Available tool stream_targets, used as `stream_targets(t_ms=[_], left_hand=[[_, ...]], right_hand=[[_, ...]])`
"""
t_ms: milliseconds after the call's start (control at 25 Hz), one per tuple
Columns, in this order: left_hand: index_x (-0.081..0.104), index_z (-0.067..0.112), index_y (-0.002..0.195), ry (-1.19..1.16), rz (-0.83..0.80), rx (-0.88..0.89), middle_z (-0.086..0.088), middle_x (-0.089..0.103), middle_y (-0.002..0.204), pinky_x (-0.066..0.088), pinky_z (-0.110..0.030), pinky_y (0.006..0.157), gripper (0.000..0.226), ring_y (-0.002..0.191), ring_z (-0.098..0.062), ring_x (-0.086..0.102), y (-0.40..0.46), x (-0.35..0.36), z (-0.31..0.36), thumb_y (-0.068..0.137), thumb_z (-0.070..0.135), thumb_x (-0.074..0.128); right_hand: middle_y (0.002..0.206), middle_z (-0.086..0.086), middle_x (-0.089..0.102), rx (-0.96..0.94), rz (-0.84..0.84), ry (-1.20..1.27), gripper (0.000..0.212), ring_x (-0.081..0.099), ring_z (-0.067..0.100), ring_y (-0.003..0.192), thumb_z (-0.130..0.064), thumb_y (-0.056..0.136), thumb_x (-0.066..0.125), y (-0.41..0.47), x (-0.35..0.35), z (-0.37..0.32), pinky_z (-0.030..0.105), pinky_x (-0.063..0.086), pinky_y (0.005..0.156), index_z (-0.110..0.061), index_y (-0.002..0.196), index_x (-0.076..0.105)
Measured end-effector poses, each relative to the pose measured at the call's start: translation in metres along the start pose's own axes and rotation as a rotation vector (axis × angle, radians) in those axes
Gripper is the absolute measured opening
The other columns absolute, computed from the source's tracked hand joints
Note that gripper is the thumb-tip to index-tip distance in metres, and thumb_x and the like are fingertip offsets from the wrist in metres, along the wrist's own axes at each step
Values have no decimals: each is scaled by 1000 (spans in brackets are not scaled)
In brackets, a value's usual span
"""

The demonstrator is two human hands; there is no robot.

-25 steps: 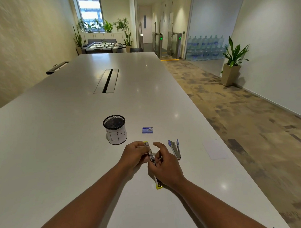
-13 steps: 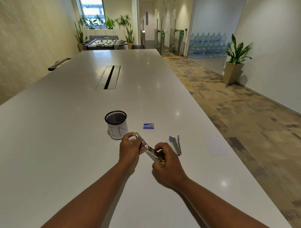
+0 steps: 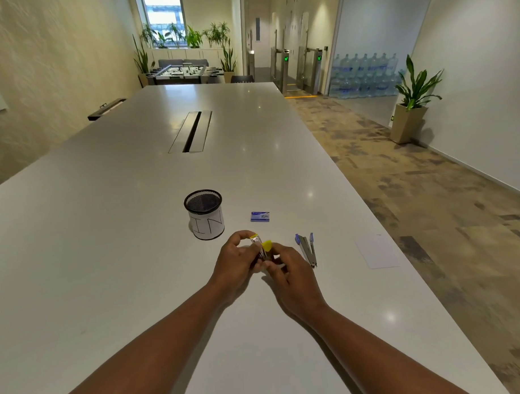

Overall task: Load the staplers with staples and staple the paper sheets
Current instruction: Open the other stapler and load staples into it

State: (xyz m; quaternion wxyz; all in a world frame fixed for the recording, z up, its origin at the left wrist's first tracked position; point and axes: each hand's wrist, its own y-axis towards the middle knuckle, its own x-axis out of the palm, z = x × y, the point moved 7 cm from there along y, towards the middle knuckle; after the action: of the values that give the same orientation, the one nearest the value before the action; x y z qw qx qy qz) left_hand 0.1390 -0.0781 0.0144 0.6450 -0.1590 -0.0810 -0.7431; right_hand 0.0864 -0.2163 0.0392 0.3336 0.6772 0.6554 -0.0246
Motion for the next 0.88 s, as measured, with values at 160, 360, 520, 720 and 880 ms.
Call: stream_targets(t_ms=[160, 360, 520, 720, 880], left_hand=[[65, 9, 110, 45, -54, 21, -21, 67, 87, 55, -32, 67, 18, 76, -27, 66, -5, 4, 4, 96, 16, 57], [59, 10, 95, 92, -54, 42, -8, 59, 78, 50, -30, 64, 48, 71, -19, 58, -12, 10, 4, 94, 57, 54], [51, 13, 85, 159, -21, 96, -4, 45, 69, 41, -30, 57, 38, 62, -16, 44, -12, 9, 4, 94, 49, 61], [48, 15, 74, 315, -5, 138, -3, 43, 67, 38, -35, 62, 35, 63, -18, 41, -9, 6, 7, 97, 42, 53], [50, 18, 67, 397, 33, 154, 2, 46, 62, 36, -34, 62, 41, 60, -14, 41, -7, 6, 6, 97, 45, 48]], right_hand=[[123, -23, 60, 100, -106, -92, 56, 61, -3, 98, -54, 97, 49, -2, 10, 6, 9, 44, 82, -35, 150, 39], [107, -7, 72, 122, -115, -163, 53, 65, 10, 94, -54, 94, 46, -4, 9, 1, 38, 56, 80, -29, 140, 47], [68, -6, 65, 117, -157, -216, 25, 60, 12, 62, -54, 89, 50, -4, 8, -4, 34, 48, 56, -33, 100, 56], [63, -1, 61, 125, -215, -337, 37, 58, 20, 59, -55, 92, 39, -5, 11, -6, 40, 44, 55, -22, 82, 51], [62, 0, 57, 103, -228, -350, 35, 55, 24, 59, -48, 100, 42, -6, 12, -8, 42, 42, 55, -19, 81, 49]])
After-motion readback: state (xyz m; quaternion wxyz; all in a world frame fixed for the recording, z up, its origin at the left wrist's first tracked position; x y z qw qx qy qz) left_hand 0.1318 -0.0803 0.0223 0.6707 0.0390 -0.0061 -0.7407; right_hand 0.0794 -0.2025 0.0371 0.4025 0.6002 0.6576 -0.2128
